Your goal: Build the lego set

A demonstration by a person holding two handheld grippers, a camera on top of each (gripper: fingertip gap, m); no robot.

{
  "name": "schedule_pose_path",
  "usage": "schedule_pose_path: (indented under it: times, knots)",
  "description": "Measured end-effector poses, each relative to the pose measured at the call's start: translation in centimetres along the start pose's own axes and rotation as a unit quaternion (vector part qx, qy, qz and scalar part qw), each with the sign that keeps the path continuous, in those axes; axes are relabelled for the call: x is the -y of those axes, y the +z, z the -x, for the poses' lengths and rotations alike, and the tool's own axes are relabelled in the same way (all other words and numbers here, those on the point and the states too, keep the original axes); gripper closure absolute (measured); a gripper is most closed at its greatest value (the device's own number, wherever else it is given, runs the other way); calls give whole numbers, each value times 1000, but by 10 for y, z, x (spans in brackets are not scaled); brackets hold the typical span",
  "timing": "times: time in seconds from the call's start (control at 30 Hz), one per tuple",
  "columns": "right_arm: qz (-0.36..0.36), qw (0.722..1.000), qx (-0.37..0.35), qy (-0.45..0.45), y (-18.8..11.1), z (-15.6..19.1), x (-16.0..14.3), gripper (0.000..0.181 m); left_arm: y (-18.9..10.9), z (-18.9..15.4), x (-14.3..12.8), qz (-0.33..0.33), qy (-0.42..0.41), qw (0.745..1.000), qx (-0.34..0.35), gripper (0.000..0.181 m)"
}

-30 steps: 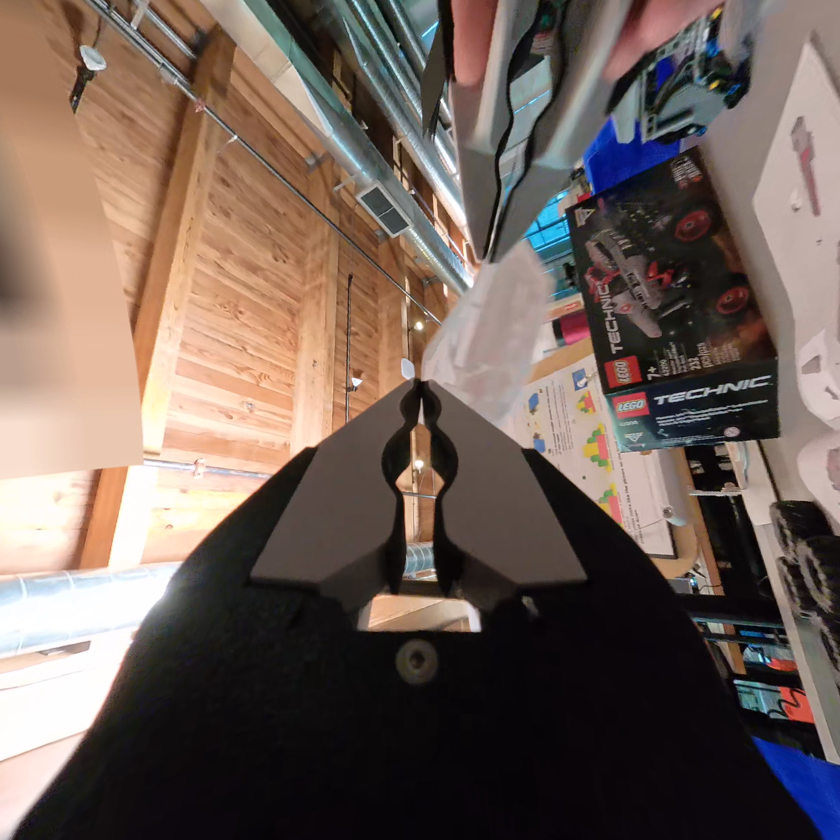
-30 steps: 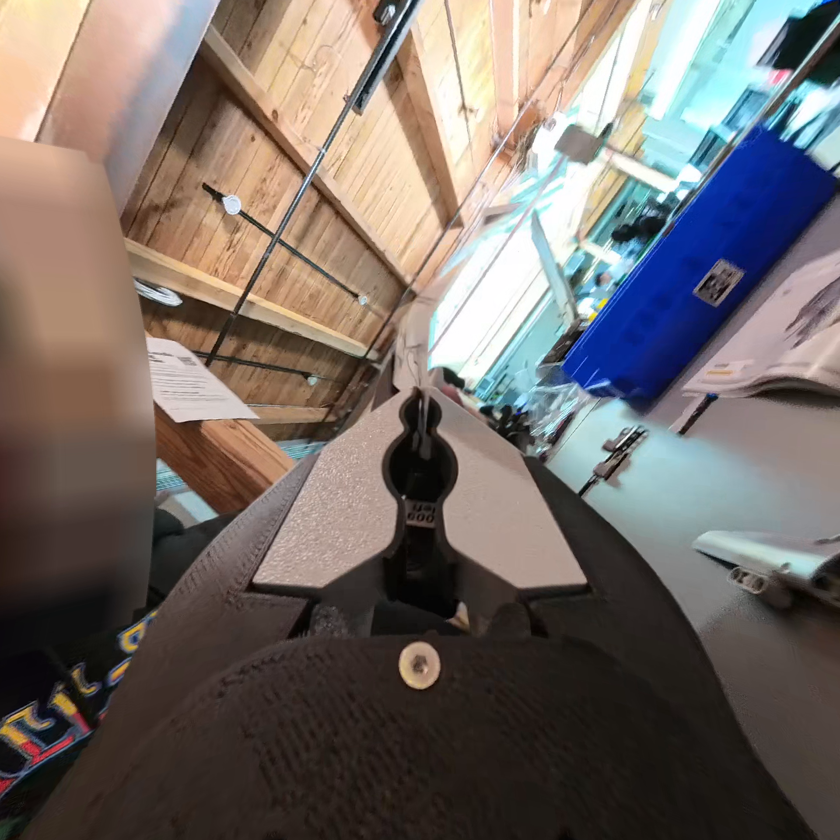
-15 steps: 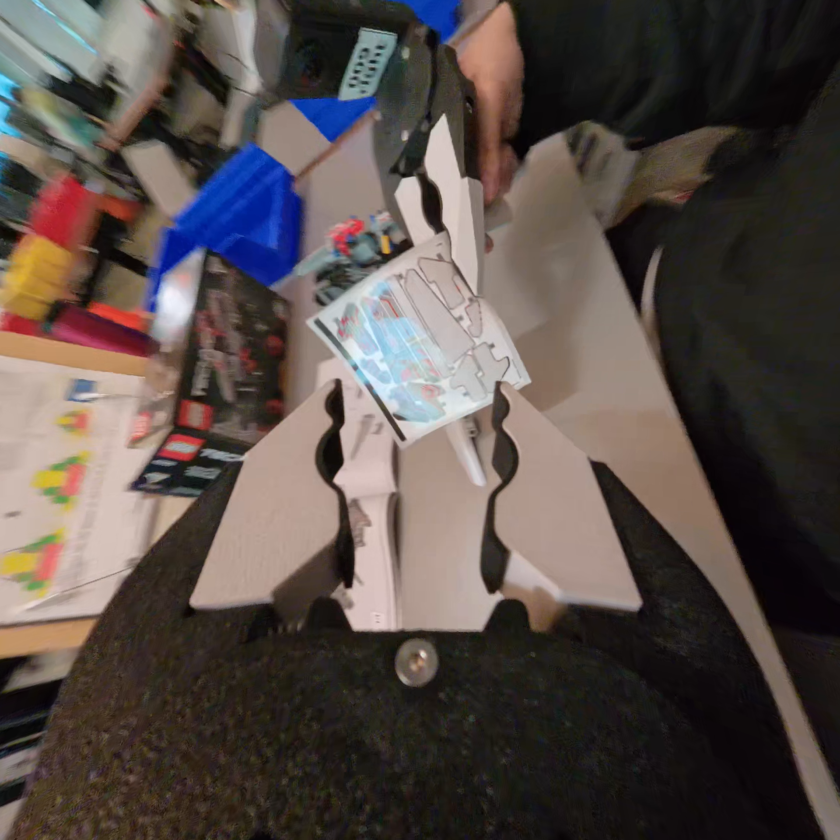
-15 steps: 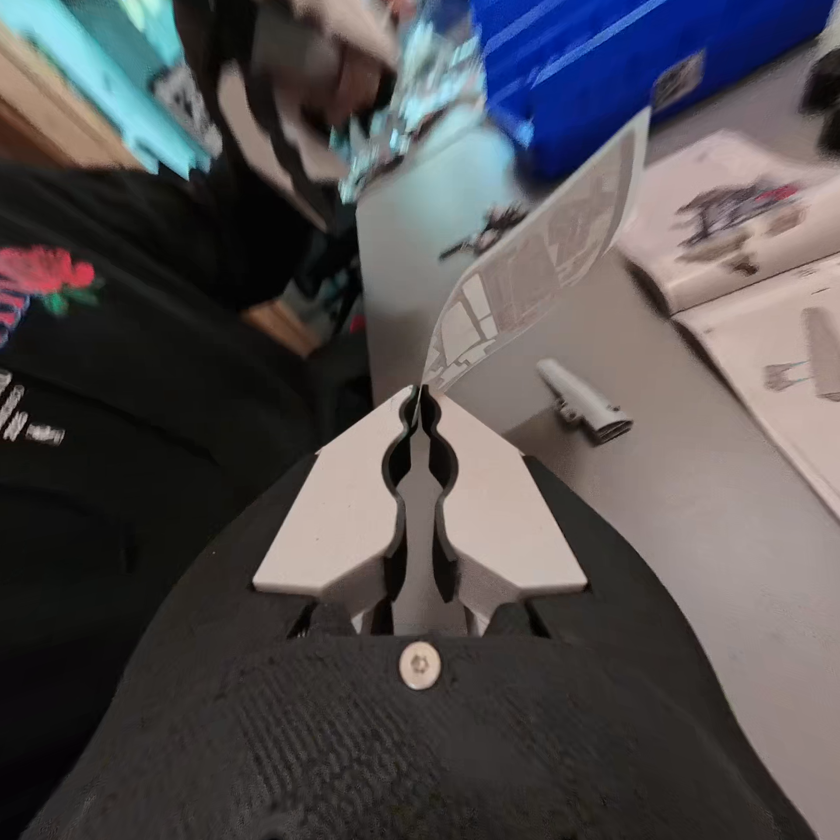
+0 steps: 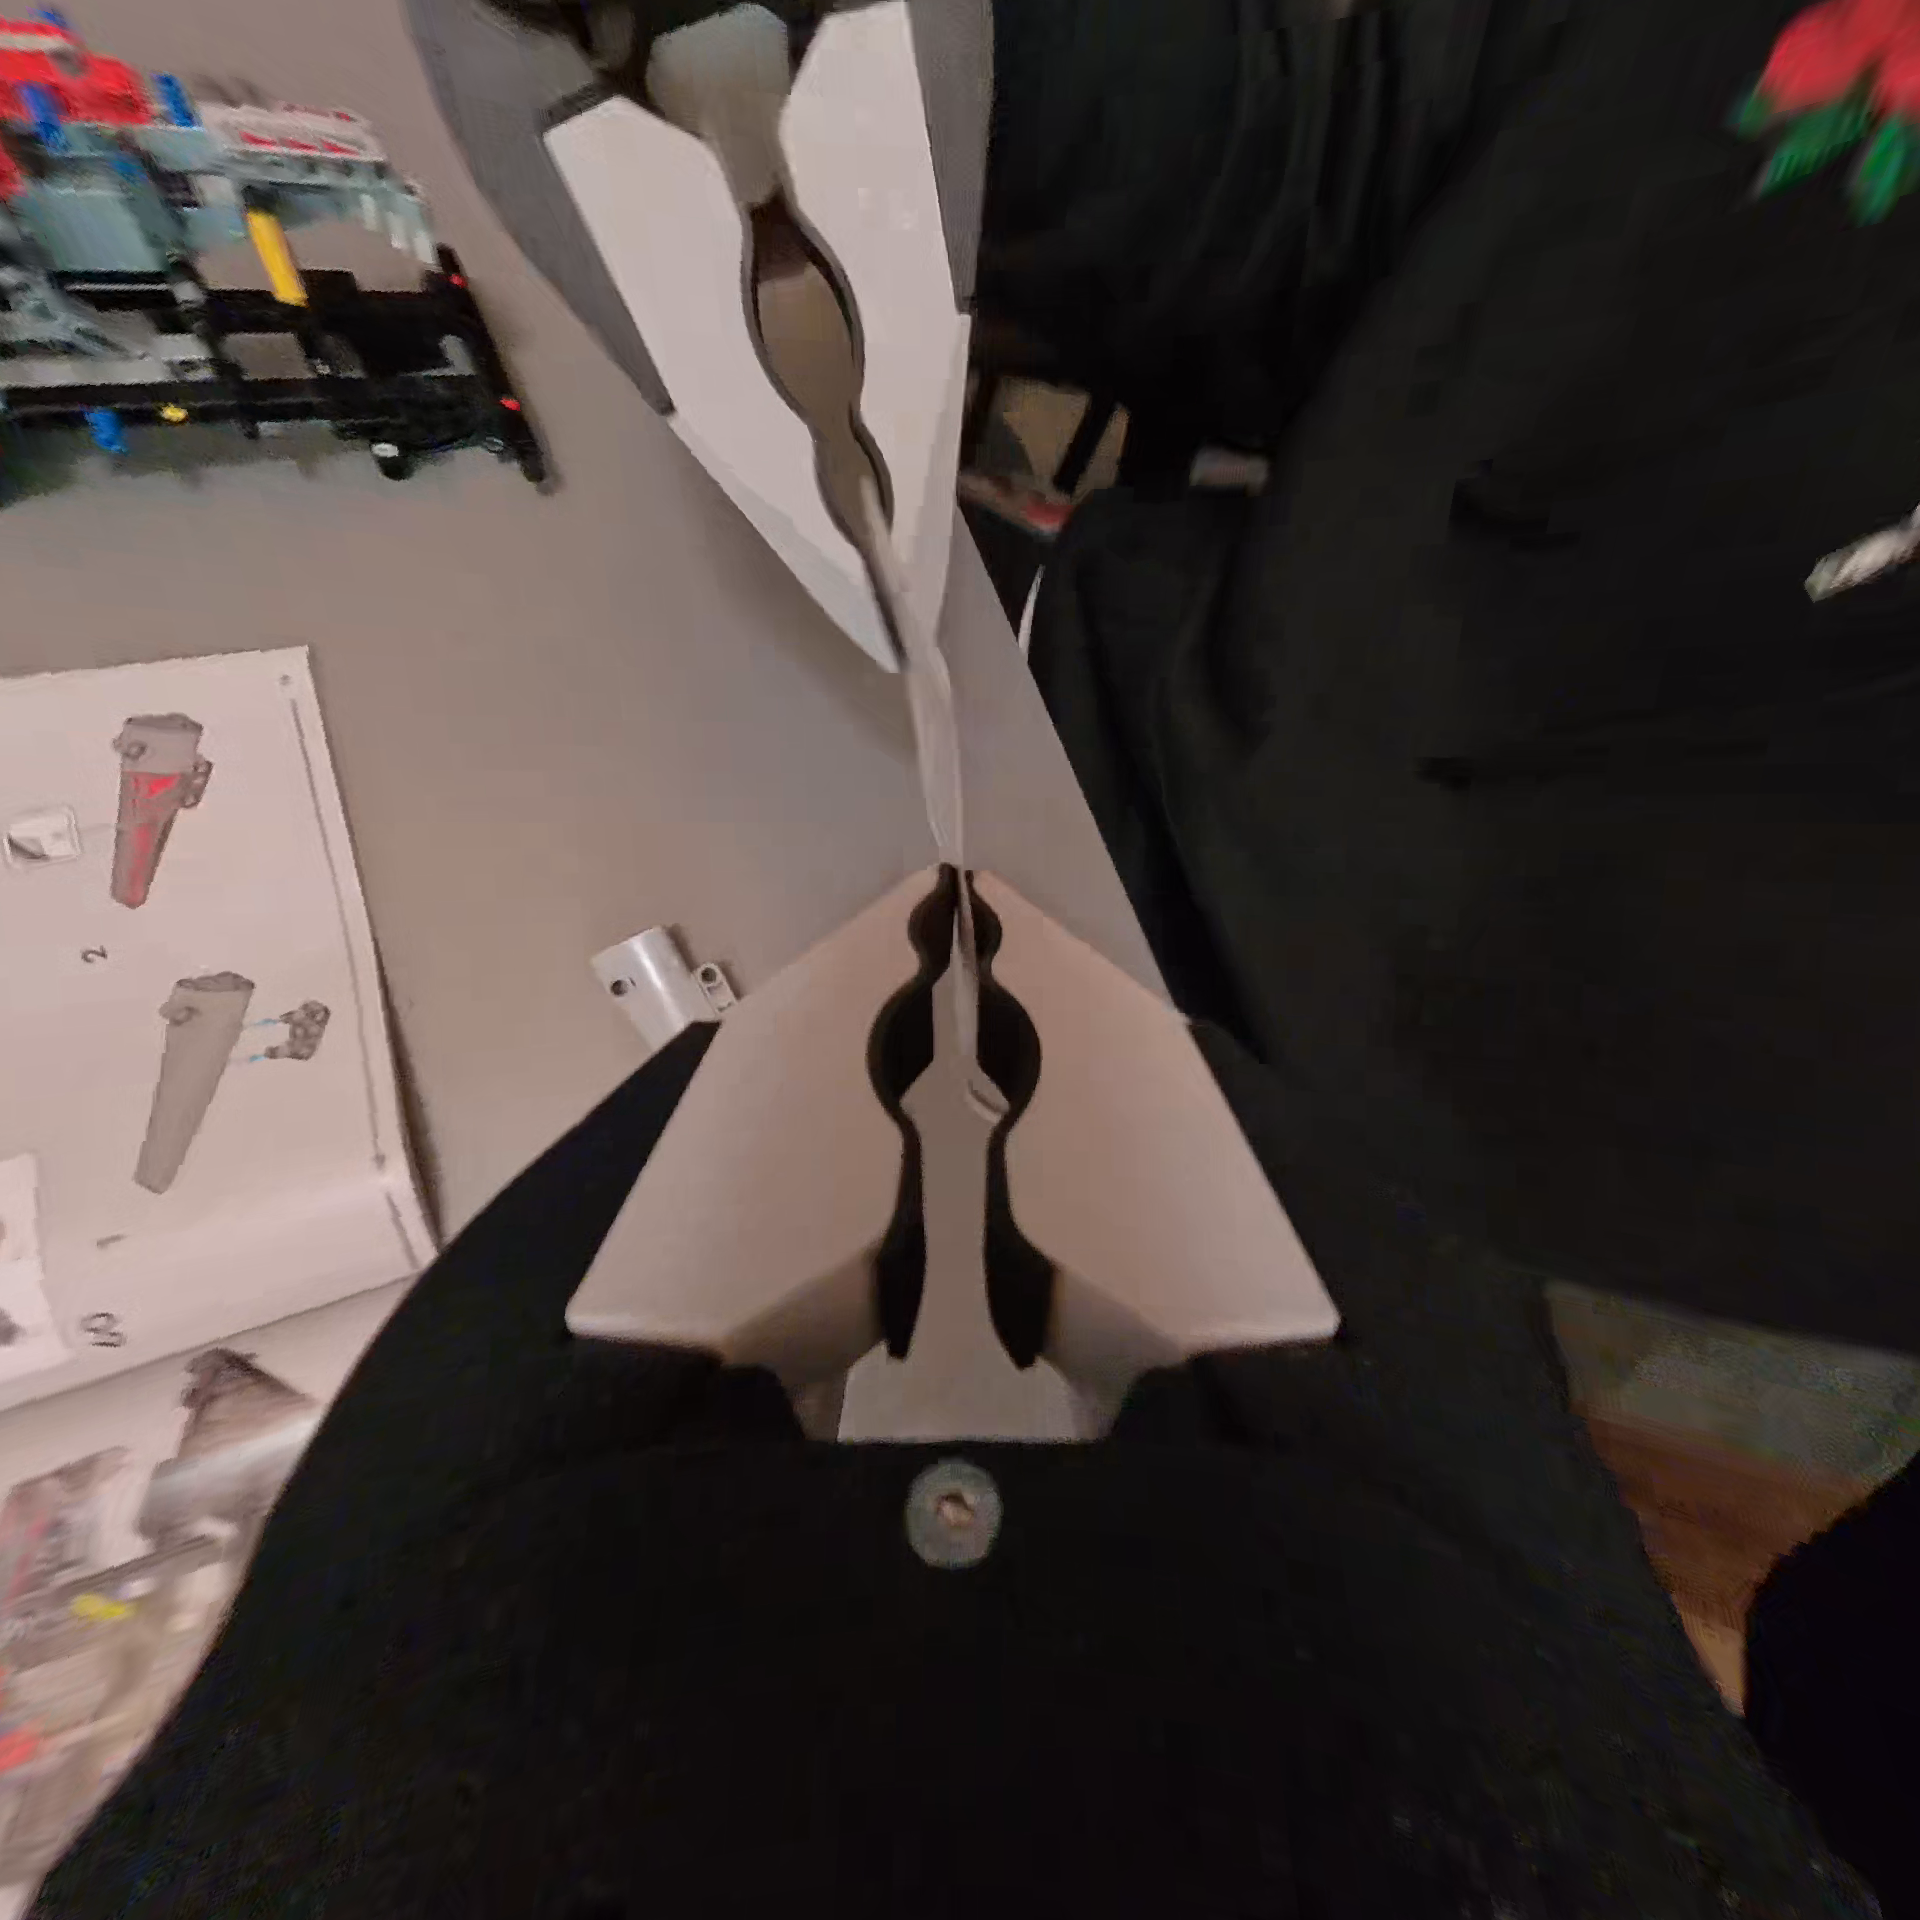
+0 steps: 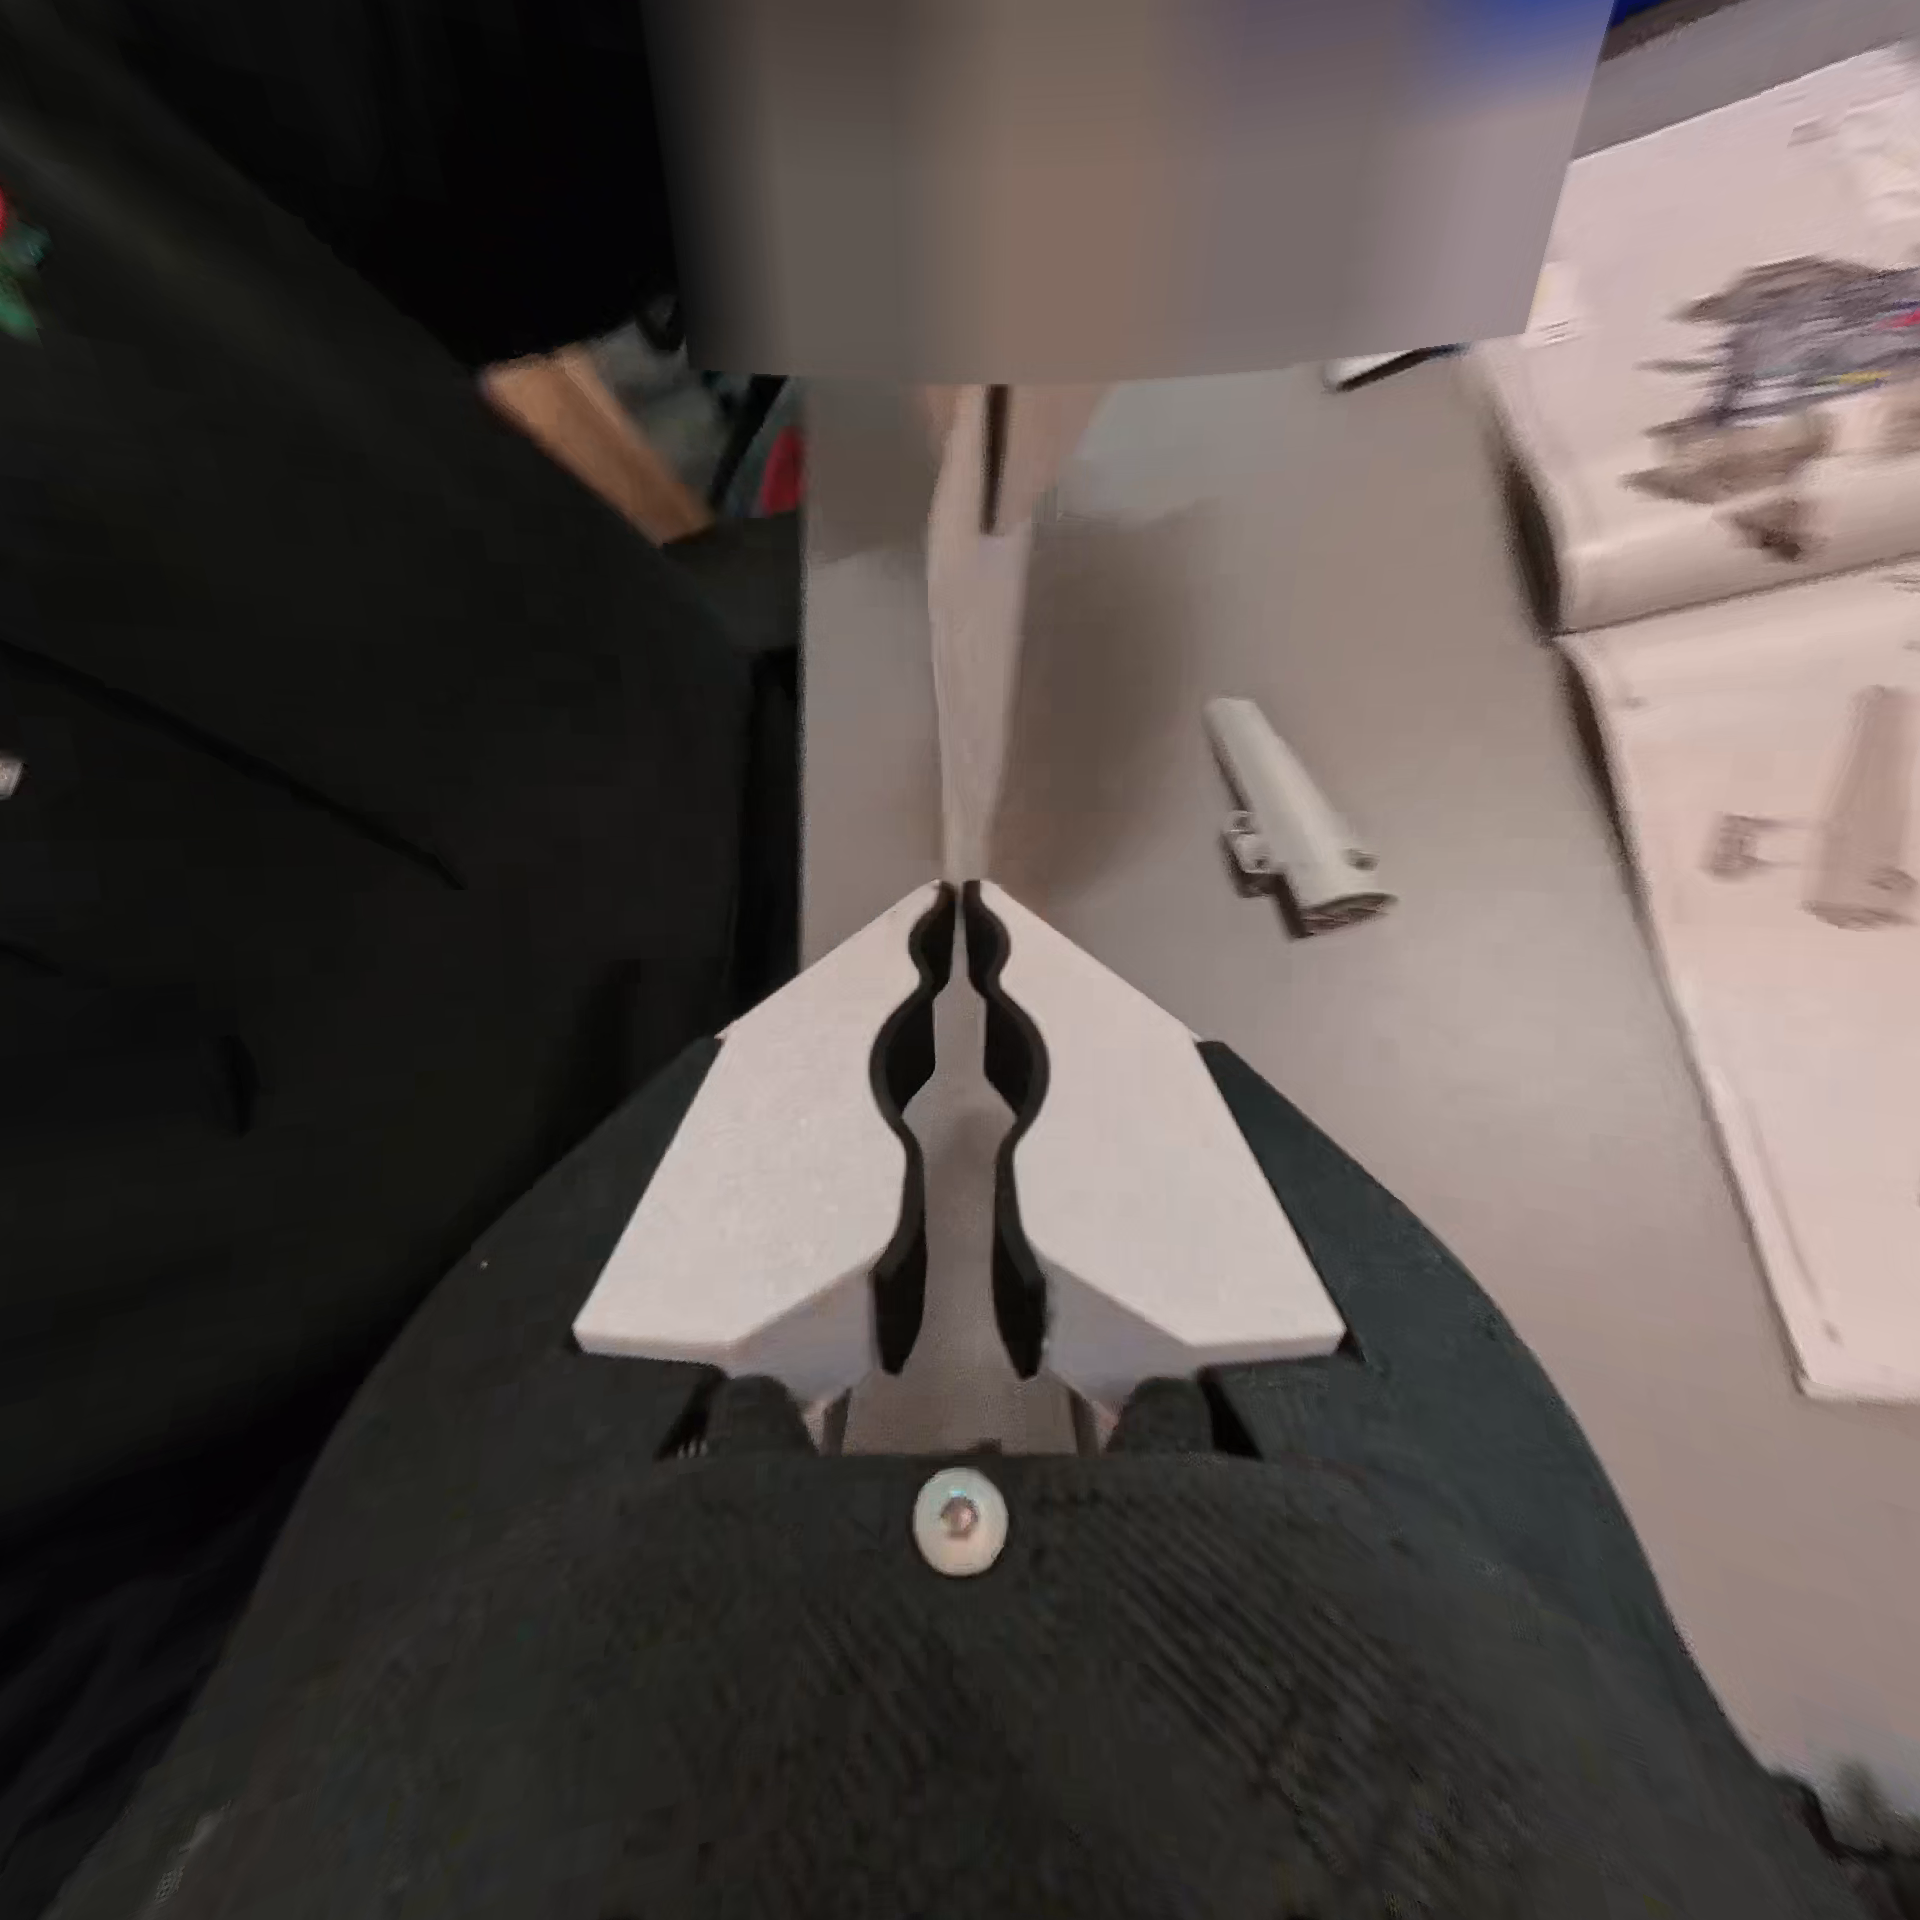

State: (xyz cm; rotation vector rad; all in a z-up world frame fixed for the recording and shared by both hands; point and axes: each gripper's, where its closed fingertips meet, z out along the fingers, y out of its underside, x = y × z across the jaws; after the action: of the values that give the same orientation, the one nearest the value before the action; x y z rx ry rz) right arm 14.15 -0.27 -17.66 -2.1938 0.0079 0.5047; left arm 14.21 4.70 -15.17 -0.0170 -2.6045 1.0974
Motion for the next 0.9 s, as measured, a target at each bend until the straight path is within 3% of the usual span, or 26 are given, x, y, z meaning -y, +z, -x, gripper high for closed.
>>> schedule_pose_path:
  times: [0.07, 0.1, 0.17, 0.23, 0.3, 0.33, 0.43, 0.57, 0.67, 0.8, 0.9]
  knots:
    - [-80, 994, -62, 35, -18, -22, 10, 148, -7, 16, 6, -83, -77, 993, 21, 181]
    - [-132, 985, -100, 47, -30, -33, 16, 143, -14, 29, 10, -142, -129, 981, 42, 181]
    - [-245, 951, -171, 83, -54, -53, 25, 128, -37, 52, 22, -293, -226, 927, 65, 181]
    - [-345, 912, -180, 129, -65, -60, 27, 124, -63, 67, 28, -437, -271, 855, 76, 181]
    - [-408, 887, -143, 162, -56, -56, 27, 125, -76, 79, 22, -514, -279, 802, 120, 181]
    - [-422, 881, -121, 176, -46, -54, 27, 124, -77, 81, 20, -531, -274, 790, 139, 181]
    - [-454, 866, -71, 198, -23, -49, 37, 126, -71, 76, 26, -564, -267, 770, 134, 181]
    - [-518, 830, -10, 207, -23, -42, 55, 148, -57, 65, 40, -580, -257, 763, 122, 181]
    - [-555, 809, 6, 195, -33, -38, 59, 174, -47, 62, 41, -577, -253, 764, 143, 181]
    - [-542, 817, 1, 196, -25, -38, 53, 181, -44, 62, 32, -551, -223, 780, 196, 181]
    - [-532, 820, 17, 209, -25, -34, 49, 181, -53, 62, 19, -512, -176, 800, 258, 164]
